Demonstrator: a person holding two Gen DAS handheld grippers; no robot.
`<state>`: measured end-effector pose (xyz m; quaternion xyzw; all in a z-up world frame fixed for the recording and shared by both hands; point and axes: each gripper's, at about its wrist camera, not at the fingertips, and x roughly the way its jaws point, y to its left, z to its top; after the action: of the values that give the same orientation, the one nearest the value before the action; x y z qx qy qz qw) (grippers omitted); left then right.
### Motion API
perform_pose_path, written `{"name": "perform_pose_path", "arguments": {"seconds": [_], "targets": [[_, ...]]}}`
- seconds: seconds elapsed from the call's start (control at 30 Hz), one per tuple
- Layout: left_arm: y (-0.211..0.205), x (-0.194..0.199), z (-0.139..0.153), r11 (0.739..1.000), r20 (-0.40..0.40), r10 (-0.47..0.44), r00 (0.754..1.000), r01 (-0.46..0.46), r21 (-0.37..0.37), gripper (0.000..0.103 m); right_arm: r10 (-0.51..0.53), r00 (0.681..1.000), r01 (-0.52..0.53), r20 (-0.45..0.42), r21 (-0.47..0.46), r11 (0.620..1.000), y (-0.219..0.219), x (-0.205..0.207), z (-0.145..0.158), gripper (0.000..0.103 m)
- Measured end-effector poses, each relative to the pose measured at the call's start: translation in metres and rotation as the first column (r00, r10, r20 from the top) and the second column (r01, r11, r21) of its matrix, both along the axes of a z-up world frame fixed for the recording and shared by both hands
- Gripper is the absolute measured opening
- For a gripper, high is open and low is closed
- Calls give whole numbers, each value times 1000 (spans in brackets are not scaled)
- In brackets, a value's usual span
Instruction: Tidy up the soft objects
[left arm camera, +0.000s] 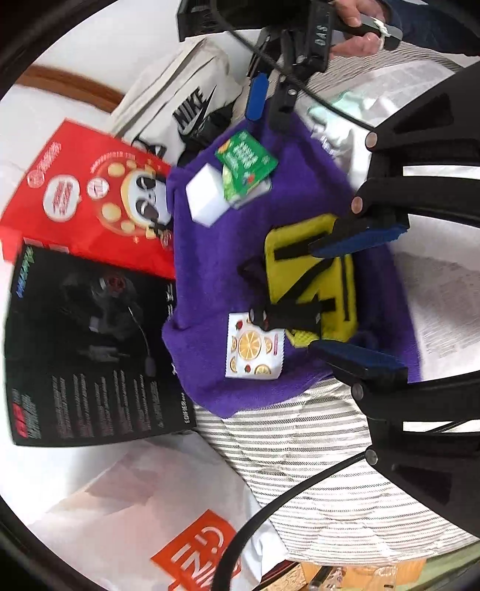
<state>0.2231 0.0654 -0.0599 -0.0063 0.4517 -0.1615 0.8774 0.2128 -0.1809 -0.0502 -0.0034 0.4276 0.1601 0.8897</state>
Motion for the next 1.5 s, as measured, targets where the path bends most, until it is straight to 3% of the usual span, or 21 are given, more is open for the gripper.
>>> {"name": "perform_pose_path", "arguments": {"seconds": [0.27,0.57,0.7,0.9,1.13,1.17,1.23,1.27,1.3,1.33,1.5], "targets": [[-16,-46,11,998,32,-66,997,65,17,54,-57,998,57,26,-10,998,-24,-46,12,76],[-35,-86,-24,992,-18,-129,991,129,14,54,-94,996,94,-7,22,995,-42,-88,2,76],[-42,-101,-33,982,-13,-189,982,189,6,60,-104,995,104,-10,33,994,-47,-102,0,76],[-59,-117,-46,950,5,-298,955,296,104,68,-112,994,112,-11,28,993,-51,-112,-1,76],[-68,-113,-61,933,-12,-327,945,325,155,70,-119,993,119,-22,34,992,-54,-112,-4,76],[-70,-113,-64,928,0,-333,943,328,176,67,-119,993,119,-26,30,992,-54,-112,-6,76],[-71,-116,-64,924,22,-344,939,334,183,47,-121,992,121,-31,27,992,-55,-111,-8,76],[-70,-115,-64,926,19,-344,939,337,168,22,-122,992,123,-34,29,992,-55,-111,-9,76],[-69,-114,-63,930,17,-339,941,332,158,9,-122,992,124,-38,31,992,-55,-110,-10,76],[-67,-114,-62,933,23,-334,942,327,151,4,-125,991,126,-41,34,991,-55,-110,-11,76],[-62,-114,-60,939,10,-329,944,326,106,4,-116,992,118,-58,34,992,-52,-106,-16,76]]}}
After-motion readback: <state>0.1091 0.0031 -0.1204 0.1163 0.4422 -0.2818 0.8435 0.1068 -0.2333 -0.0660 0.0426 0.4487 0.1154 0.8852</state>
